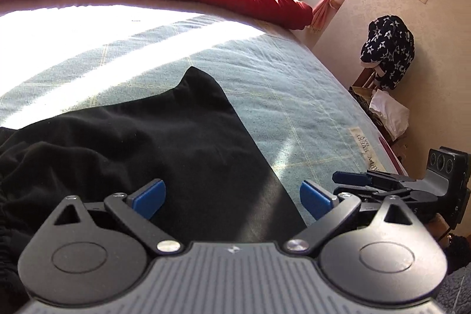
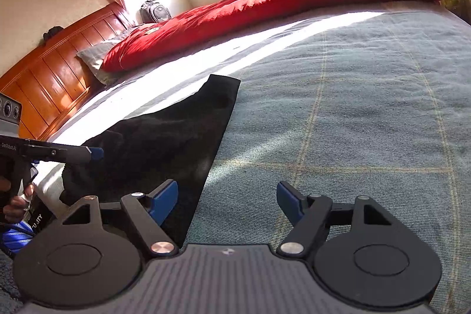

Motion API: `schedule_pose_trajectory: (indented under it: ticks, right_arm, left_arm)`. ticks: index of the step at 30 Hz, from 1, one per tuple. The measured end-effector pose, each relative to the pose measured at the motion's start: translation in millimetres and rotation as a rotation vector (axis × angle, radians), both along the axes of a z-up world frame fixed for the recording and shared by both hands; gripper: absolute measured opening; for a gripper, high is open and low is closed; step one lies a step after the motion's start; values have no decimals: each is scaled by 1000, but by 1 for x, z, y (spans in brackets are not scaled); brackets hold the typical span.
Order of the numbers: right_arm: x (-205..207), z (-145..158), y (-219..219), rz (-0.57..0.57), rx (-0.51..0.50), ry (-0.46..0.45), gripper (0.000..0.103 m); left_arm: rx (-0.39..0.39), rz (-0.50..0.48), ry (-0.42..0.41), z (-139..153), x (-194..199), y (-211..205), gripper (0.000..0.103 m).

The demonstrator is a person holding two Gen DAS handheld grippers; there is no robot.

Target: Fold clothes

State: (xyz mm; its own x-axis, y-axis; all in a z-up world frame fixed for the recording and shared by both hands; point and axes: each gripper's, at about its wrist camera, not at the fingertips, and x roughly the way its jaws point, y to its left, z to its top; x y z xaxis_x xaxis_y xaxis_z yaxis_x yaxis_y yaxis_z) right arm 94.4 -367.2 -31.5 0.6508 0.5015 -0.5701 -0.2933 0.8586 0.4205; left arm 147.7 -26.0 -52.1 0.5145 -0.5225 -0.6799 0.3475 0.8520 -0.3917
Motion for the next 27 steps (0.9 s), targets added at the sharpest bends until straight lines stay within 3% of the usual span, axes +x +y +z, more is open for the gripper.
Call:
schedule_pose_trajectory:
  ticks: [8,15,20,27]
  right_arm:
    - [1,-5,-9,-19,5,26,78]
    - [6,-4,-11,-20,16,27,78]
    - [16,-4,-4,12,28,20,78]
    - [22,-3,1,34,30,13,78]
  left_arm:
    - [-51,45,61,-39,40,-10,99]
    - [-32,23,10,-12,29,-15,100]
    - [-20,44,105,-35,27,-14,100]
    - [-9,45,19,-11,33,-11,100]
